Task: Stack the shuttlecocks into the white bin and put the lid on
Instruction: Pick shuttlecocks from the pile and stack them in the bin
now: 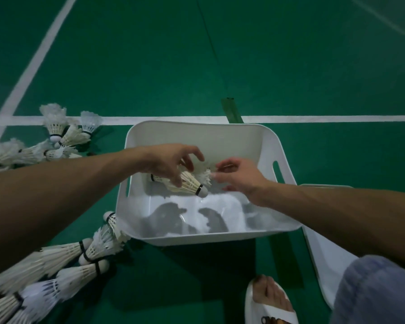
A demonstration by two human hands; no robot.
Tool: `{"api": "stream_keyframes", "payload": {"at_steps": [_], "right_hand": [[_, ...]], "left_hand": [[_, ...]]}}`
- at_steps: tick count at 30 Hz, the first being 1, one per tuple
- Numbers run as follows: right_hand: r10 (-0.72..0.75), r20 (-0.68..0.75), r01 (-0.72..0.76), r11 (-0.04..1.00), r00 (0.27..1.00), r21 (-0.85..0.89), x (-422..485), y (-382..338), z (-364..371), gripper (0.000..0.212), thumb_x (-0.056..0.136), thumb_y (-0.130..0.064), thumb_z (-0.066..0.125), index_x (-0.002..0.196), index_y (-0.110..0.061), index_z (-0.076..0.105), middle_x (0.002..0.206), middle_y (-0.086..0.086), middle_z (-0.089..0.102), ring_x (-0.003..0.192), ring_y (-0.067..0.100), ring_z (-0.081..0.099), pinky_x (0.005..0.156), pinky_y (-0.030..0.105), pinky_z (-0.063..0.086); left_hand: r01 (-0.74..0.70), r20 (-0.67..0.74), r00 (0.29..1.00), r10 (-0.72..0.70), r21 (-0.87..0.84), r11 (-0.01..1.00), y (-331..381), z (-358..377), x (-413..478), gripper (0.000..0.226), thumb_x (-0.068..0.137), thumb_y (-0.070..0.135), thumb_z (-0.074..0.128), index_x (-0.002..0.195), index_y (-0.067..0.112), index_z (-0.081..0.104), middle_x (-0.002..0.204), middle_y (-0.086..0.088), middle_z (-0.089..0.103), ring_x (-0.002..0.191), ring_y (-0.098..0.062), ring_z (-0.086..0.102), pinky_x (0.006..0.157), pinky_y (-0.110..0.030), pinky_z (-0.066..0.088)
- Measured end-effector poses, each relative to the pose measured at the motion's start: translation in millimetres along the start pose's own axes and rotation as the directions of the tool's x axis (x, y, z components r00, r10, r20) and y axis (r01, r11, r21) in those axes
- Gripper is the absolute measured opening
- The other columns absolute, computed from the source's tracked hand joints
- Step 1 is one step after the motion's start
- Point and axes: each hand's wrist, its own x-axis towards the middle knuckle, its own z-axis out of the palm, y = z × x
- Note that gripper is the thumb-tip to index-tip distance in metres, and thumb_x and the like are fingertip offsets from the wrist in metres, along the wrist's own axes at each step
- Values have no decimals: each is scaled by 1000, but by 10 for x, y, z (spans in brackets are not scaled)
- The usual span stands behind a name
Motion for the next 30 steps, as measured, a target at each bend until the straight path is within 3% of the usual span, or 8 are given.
{"api": "stream_keyframes", "payload": {"at_steps": [4,10,14,19,22,26,28,30], "right_hand": [[-5,203,16,999,979,-49,-45,-135,205,52,72,-5,81,118,-13,58,95,13,71,80,25,68,77,39,57],[-12,97,13,1000,995,-14,2,-189,329,69,71,3,79,128,-16,45,90,13,67,70,22,62,66,35,55],[48,87,-62,984,995,167,-8,-190,315,75,71,7,77,130,-21,39,97,16,63,74,24,63,68,36,56],[44,181,-84,971,982,224,-104,-254,242,69,75,12,70,131,-18,44,89,11,63,77,22,65,77,40,58],[39,236,-86,977,971,193,-153,-309,222,71,74,15,69,134,-16,46,102,19,64,87,28,66,81,42,58],[-94,199,97,995,975,-4,-146,-349,170,87,66,5,80,138,-23,42,126,11,54,105,30,61,87,47,56],[-192,237,237,955,952,-176,-134,-406,140,91,64,-4,85,141,-26,42,129,7,53,106,24,59,85,38,57],[-219,277,298,909,936,-290,-118,-452,161,90,64,-7,86,140,-26,42,125,4,57,99,19,62,80,32,58]], "left_hand": [[-60,-46,997,57,-69,996,54,29,-75,79,66,-4,80,123,35,42,110,5,56,111,-18,57,85,-31,53],[-25,-318,947,42,58,998,-15,94,-73,79,69,21,84,134,28,39,128,-5,48,116,-21,50,94,-34,47],[48,-191,973,-127,-370,928,-13,161,-119,76,78,9,76,139,20,32,103,-10,62,87,-21,61,80,-37,53],[-30,-265,959,-103,-456,890,58,230,-207,75,73,-2,76,134,18,38,99,-13,58,77,-21,61,76,-39,56],[-41,-264,959,-106,-497,867,62,238,-265,77,72,-4,76,135,19,39,106,-14,55,81,-25,64,76,-41,59],[-40,-315,949,-3,-130,991,34,182,-315,77,74,7,78,136,24,36,102,-6,56,78,-17,62,62,-22,52],[-34,-297,952,70,124,992,30,142,-324,78,75,11,78,138,22,34,104,-5,57,81,-17,60,68,-23,49],[-40,-288,953,96,195,980,23,117,-331,74,75,12,78,136,19,36,103,-6,58,81,-16,58,72,-24,48]]}}
